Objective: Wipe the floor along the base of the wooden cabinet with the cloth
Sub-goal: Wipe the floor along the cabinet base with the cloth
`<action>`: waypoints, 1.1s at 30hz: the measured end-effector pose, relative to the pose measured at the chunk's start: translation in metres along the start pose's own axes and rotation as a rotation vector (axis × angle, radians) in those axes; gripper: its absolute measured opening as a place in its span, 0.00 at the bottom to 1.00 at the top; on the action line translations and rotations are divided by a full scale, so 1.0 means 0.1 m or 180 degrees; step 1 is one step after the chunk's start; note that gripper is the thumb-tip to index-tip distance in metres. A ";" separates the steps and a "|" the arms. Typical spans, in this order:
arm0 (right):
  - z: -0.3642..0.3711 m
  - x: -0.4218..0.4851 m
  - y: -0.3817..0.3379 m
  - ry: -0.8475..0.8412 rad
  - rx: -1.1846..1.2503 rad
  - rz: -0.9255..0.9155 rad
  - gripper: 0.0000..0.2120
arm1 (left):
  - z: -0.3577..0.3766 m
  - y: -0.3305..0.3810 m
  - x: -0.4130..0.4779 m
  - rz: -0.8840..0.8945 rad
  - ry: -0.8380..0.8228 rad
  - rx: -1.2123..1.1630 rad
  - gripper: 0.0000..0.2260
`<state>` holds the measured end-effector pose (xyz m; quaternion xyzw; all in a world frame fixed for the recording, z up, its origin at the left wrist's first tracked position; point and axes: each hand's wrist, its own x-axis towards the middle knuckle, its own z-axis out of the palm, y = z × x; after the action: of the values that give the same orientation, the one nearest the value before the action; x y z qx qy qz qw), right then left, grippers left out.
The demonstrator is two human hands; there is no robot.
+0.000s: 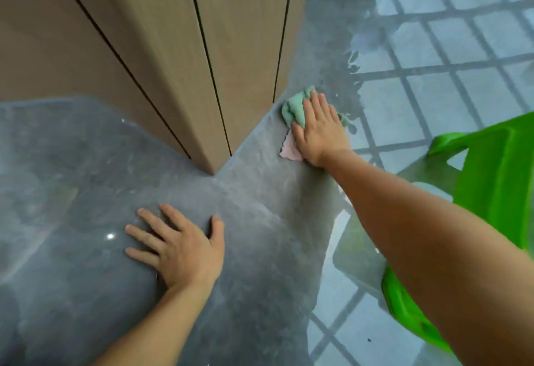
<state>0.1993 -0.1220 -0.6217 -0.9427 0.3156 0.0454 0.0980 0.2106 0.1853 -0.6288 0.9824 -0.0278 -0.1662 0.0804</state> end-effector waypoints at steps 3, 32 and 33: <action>0.11 -0.13 -0.44 0.0116 0.0315 0.0233 0.32 | 0.07 0.13 -0.01 -0.0082 0.0133 -0.0141 0.45; 0.10 -1.37 -1.29 -0.1096 0.0843 -0.0302 0.39 | -0.34 -0.05 -0.07 0.0200 -0.0062 -0.0474 0.32; 0.03 -1.42 -1.27 -0.1104 0.1280 -0.0173 0.37 | -0.39 -0.03 -0.11 0.0370 -0.0173 -0.0574 0.28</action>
<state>0.1627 0.0615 -0.5841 -0.8905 0.2713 0.1400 0.3372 0.2131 0.1948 -0.5894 0.9631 -0.0718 -0.1897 0.1771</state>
